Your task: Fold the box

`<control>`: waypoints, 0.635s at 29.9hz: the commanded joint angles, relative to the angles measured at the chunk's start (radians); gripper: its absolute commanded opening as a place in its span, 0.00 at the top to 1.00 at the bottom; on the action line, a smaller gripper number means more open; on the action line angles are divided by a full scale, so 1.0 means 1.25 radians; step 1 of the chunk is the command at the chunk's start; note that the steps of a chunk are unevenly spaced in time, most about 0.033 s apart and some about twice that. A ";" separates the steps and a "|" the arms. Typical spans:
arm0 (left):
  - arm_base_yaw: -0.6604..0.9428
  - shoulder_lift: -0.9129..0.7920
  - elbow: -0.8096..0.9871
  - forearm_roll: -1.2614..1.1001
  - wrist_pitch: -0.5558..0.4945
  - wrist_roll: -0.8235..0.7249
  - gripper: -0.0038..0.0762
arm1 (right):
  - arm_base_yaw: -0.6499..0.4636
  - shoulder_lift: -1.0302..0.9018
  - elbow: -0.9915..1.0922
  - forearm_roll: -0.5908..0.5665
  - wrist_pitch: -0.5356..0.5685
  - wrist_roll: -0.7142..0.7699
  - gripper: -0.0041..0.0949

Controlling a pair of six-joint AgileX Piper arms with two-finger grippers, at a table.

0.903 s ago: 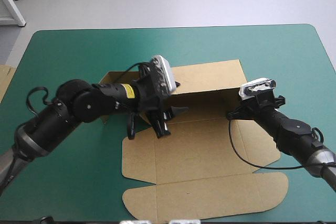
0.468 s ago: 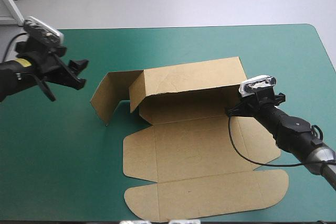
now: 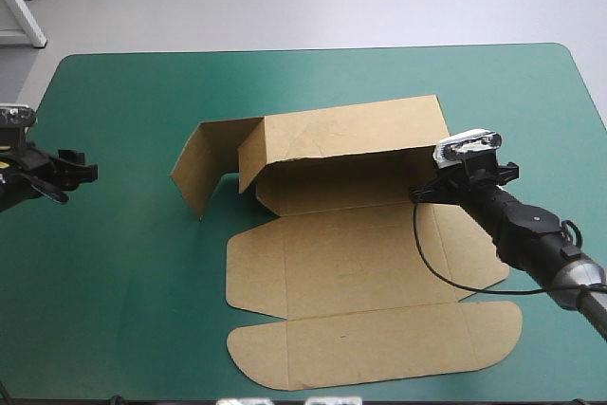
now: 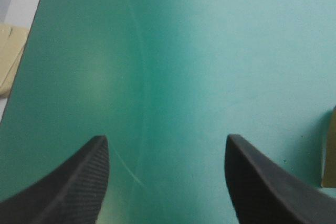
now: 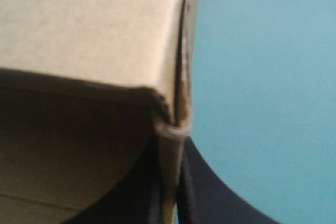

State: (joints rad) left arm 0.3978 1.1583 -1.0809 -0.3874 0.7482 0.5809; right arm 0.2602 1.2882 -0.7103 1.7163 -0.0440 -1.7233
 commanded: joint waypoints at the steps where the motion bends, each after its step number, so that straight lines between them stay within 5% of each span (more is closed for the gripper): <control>1: 0.007 -0.038 0.041 -0.046 -0.106 -0.024 0.39 | -0.001 -0.004 -0.029 0.001 0.014 0.022 0.98; 19: 0.005 -0.043 0.049 -0.065 -0.102 0.001 0.39 | -0.001 0.017 -0.072 -0.010 0.021 0.057 0.98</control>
State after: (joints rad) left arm 0.4042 1.1255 -0.9966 -0.4355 0.6676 0.5832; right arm 0.2602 1.3182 -0.7464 1.7077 -0.0432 -1.6601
